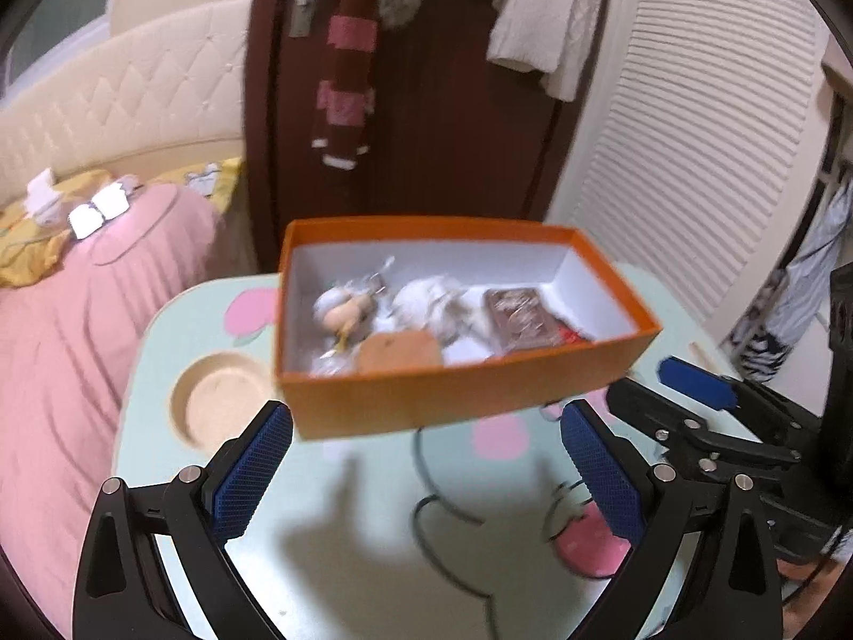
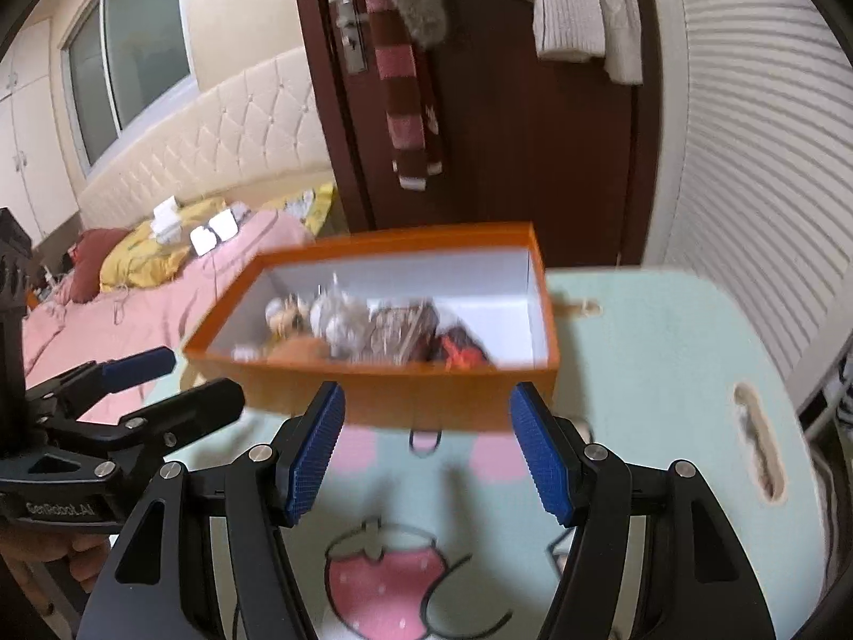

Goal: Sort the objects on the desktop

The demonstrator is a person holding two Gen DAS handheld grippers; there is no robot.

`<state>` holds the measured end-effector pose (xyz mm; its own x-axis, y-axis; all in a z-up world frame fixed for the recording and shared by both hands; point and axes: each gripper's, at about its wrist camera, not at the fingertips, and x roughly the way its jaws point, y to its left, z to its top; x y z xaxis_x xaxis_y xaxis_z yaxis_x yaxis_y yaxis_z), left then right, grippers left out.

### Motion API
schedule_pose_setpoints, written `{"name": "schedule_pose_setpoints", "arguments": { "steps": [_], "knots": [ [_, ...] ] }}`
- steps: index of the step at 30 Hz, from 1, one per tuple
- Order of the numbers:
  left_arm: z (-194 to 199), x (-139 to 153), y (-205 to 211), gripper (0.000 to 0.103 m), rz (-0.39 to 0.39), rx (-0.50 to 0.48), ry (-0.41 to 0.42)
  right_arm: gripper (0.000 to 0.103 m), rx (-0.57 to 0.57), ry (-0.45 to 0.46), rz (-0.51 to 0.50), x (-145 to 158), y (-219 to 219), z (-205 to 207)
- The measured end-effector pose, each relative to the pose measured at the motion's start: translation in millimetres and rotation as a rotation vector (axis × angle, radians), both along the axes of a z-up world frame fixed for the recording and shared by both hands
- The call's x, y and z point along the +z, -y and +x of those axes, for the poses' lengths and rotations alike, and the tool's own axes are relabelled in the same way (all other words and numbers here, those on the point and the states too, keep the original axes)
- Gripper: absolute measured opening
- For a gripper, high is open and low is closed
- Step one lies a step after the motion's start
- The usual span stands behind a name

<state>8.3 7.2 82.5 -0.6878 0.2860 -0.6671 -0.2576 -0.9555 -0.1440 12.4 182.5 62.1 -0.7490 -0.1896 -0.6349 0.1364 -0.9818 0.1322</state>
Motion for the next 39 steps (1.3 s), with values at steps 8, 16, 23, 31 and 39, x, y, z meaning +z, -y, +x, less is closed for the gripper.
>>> {"name": "schedule_pose_setpoints", "arguments": {
  "steps": [8,16,23,31,39],
  "knots": [
    [0,-45,12,0.101,-0.031,0.075,0.079,0.065,-0.03,0.091,0.017,-37,10,5],
    [-3,-57,0,0.102,-0.11,0.083,0.114,0.066,-0.069,0.103,0.063,-51,10,5],
    [-3,-58,-3,0.102,-0.156,0.097,0.119,0.066,-0.097,0.099,0.119,-52,9,7],
    [-2,-57,-2,0.102,-0.156,0.098,0.119,0.066,-0.099,0.1,0.121,-52,10,7],
    [-4,-56,1,0.102,-0.155,0.094,0.119,0.066,-0.099,0.101,0.121,-52,13,4]
  ]
}}
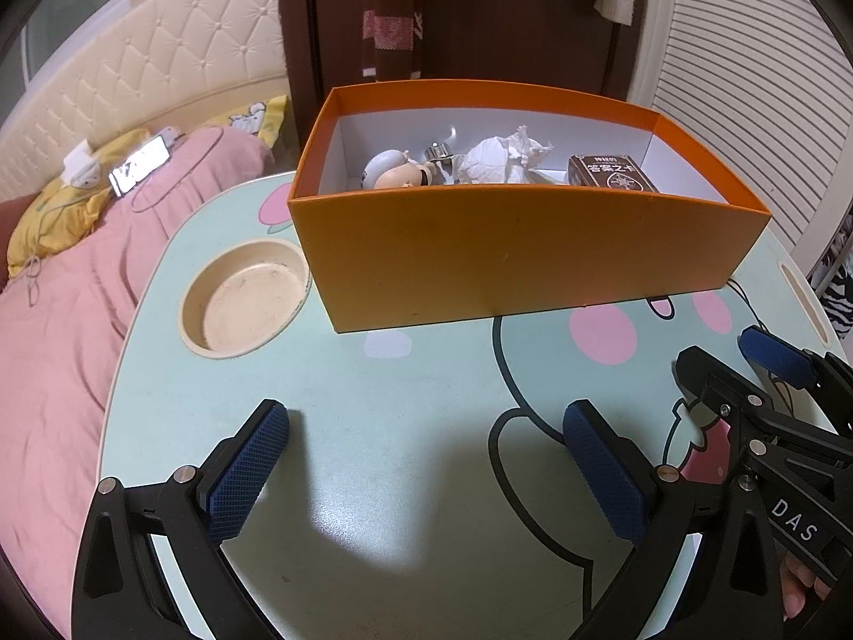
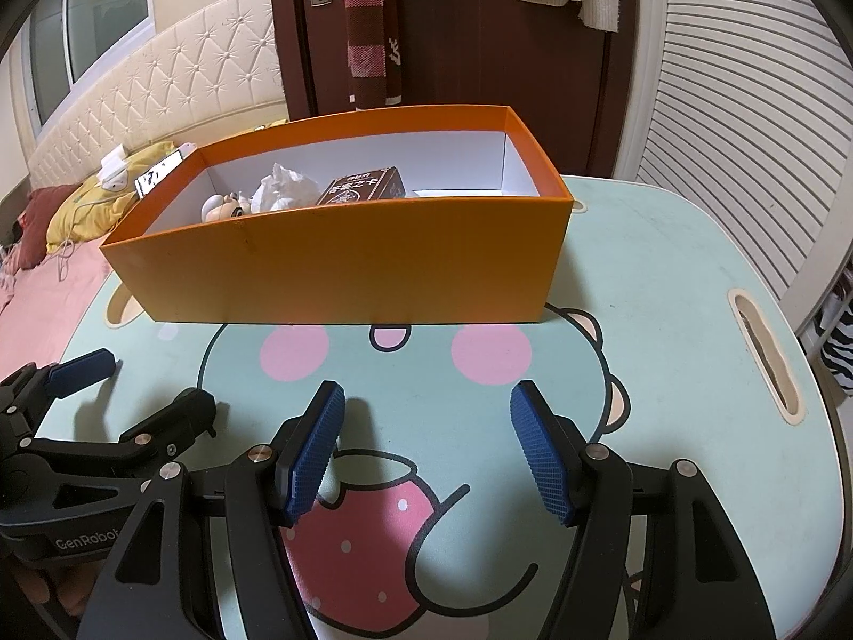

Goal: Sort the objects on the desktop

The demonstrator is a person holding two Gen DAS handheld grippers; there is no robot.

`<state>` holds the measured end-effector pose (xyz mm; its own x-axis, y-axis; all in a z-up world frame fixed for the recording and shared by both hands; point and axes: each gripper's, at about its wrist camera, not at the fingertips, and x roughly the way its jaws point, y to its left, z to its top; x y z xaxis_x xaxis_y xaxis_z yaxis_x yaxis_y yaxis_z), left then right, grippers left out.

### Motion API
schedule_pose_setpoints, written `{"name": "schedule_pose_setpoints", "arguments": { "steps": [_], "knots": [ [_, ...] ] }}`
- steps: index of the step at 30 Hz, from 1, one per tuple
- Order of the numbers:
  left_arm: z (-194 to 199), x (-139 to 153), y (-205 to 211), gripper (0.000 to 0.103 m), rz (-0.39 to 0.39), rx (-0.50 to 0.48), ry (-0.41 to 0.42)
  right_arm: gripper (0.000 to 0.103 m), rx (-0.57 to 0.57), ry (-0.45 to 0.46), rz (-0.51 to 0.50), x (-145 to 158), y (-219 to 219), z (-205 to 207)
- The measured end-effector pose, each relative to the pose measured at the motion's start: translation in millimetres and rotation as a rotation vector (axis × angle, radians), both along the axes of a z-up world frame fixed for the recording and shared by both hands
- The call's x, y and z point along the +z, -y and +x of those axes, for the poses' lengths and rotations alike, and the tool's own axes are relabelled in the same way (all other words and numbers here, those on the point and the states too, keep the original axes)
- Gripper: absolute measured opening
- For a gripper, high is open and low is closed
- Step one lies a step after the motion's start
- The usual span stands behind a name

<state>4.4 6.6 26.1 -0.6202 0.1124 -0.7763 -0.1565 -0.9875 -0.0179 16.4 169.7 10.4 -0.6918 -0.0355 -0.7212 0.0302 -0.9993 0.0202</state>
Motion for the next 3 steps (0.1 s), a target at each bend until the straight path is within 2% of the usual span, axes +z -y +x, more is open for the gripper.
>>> {"name": "schedule_pose_setpoints", "arguments": {
  "steps": [3],
  "knots": [
    [0.0,0.0,0.5,0.102,0.001,-0.001,0.0,0.066,0.0,0.0,0.0,-0.2,0.2,-0.4]
  ]
}}
